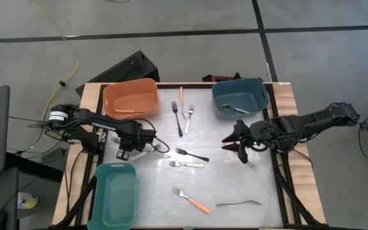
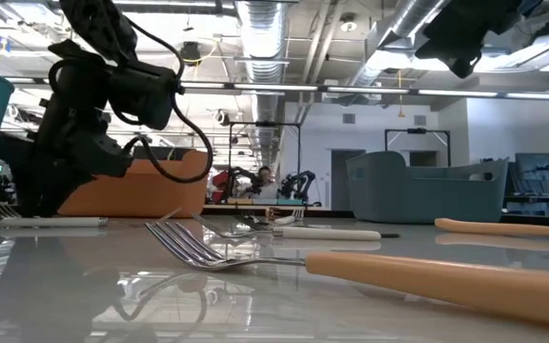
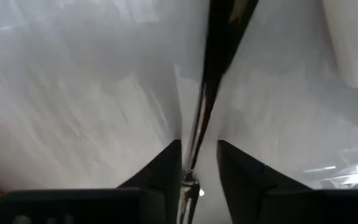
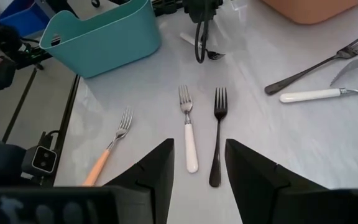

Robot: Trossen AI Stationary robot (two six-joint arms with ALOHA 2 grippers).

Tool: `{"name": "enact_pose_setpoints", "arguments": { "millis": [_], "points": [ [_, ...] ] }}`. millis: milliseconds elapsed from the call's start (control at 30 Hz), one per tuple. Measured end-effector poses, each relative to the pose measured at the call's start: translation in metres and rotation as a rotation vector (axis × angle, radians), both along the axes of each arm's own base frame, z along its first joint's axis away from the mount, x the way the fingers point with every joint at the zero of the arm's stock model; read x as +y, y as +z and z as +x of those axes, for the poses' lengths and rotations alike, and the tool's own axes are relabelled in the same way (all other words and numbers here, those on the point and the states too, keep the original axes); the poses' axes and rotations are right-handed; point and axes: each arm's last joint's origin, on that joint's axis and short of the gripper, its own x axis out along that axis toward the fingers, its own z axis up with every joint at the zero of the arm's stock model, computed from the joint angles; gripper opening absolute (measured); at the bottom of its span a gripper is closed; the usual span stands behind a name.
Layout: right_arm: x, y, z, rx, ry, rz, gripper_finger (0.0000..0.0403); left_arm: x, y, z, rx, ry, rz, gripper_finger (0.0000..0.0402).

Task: Sort silverware by color (type)
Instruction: Put the black fork into the green bin

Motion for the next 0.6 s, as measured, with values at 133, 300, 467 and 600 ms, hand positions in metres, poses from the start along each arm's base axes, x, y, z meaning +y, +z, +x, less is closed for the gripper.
{"name": "enact_pose_setpoints", "arguments": {
  "millis": [133, 300, 467, 600],
  "points": [
    [0.000, 0.000, 0.000, -0.002, -0.015, 0.018, 0.0165, 0.000, -0.001, 0.001, -0.016, -0.001, 0.009, 0.0015],
    [0.001, 0.000, 0.000, -0.001, -0.021, 0.036, 0.0166, 0.001, -0.001, 0.002, -0.026, 0.012, 0.049, 0.0003],
    [0.001, 0.000, 0.000, -0.001, -0.022, 0.038, 0.0166, 0.003, 0.014, 0.018, -0.102, 0.057, 0.069, 0.0002],
    [0.001, 0.000, 0.000, -0.002, -0.023, 0.039, 0.0166, 0.003, 0.039, 0.039, -0.190, 0.065, 0.074, 0.0001]
  ]
}}
